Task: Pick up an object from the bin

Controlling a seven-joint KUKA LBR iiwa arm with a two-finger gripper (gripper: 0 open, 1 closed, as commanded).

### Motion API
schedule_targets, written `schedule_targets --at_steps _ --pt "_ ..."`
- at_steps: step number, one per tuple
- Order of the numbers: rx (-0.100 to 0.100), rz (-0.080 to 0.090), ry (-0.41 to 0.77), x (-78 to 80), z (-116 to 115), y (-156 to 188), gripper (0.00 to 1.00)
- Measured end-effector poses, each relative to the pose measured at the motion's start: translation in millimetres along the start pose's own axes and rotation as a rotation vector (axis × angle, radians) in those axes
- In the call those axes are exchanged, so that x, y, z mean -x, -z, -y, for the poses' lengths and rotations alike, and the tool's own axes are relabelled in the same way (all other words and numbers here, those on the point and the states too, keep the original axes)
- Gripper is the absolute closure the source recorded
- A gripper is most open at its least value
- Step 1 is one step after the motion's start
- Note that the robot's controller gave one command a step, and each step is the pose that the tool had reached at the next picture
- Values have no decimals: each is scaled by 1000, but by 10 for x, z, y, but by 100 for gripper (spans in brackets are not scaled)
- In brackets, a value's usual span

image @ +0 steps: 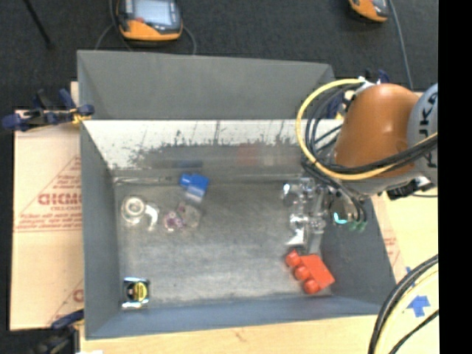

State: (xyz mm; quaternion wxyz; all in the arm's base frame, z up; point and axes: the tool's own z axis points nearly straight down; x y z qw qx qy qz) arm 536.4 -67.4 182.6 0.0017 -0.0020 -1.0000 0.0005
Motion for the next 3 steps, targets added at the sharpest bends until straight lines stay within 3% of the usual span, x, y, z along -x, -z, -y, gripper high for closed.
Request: schedule_targets --at_steps 1,2,3 --pt "0 0 46 -368 317 -1097 0" --pt "10 7 87 -325 598 -1097 0" --pt "1 9 79 -327 681 -1087 100"
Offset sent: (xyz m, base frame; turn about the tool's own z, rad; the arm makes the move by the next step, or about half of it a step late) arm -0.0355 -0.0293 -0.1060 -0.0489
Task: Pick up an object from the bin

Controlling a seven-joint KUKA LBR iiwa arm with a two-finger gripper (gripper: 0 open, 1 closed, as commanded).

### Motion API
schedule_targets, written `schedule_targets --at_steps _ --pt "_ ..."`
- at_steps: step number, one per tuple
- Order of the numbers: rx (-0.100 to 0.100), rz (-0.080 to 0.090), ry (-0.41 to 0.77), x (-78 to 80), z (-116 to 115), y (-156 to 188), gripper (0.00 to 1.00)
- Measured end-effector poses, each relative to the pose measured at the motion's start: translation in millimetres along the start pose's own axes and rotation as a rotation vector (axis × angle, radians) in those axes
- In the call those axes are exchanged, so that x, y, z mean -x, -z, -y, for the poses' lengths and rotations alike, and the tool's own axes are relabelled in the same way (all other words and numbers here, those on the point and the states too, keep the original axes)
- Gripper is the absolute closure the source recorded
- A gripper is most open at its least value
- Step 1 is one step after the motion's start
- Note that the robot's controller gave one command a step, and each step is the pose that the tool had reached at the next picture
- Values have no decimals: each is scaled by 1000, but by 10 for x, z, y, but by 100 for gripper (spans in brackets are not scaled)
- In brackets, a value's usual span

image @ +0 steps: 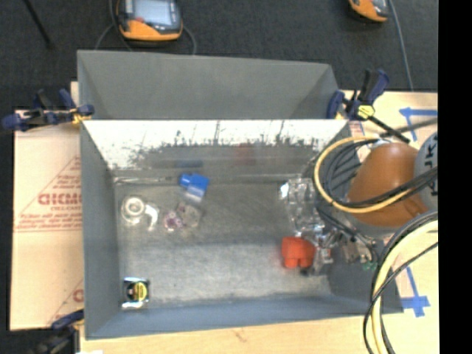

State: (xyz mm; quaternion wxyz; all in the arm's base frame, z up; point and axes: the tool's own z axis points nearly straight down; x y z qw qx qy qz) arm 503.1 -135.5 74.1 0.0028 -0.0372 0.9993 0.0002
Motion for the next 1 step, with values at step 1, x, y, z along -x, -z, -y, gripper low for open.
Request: schedule_targets --at_steps 1 --pt "-5 6 -44 66 -30 1732 100"
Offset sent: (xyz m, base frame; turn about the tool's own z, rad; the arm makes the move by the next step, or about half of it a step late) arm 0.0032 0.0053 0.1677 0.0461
